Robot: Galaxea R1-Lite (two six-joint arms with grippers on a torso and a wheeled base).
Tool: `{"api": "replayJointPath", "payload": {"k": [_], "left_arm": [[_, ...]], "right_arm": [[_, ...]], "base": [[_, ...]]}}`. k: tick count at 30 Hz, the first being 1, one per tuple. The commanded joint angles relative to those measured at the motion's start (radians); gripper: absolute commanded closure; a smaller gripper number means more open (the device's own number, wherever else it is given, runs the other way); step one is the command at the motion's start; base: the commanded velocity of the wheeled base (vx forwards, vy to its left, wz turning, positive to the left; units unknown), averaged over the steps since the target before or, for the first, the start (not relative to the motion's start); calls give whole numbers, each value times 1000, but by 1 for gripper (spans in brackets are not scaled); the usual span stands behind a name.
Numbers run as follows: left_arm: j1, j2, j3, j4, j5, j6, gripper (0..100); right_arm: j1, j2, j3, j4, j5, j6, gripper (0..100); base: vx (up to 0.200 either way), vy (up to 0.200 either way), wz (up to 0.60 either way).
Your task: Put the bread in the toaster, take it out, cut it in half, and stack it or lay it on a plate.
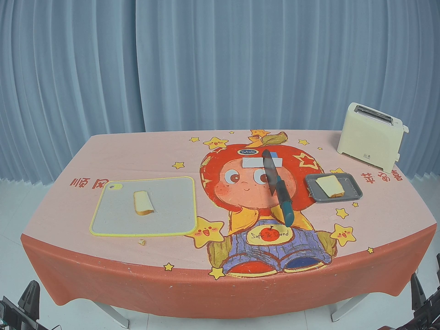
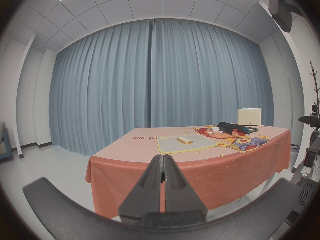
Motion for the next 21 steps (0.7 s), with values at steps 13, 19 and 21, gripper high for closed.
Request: {"api": "replayJointPath", "payload": {"k": [13, 19, 21], "left_arm": [[0, -16, 18, -1, 0, 0, 0], [0, -16, 18, -1, 0, 2, 0], [0, -16, 18, -1, 1, 2, 0]], "right_arm": [[0, -15, 15, 0, -1, 0, 0], [0, -15, 15, 0, 0, 0, 0], [0, -15, 15, 2, 0, 0, 0]], "base": [[0, 0, 0], [0, 0, 0], [0, 0, 0]]}}
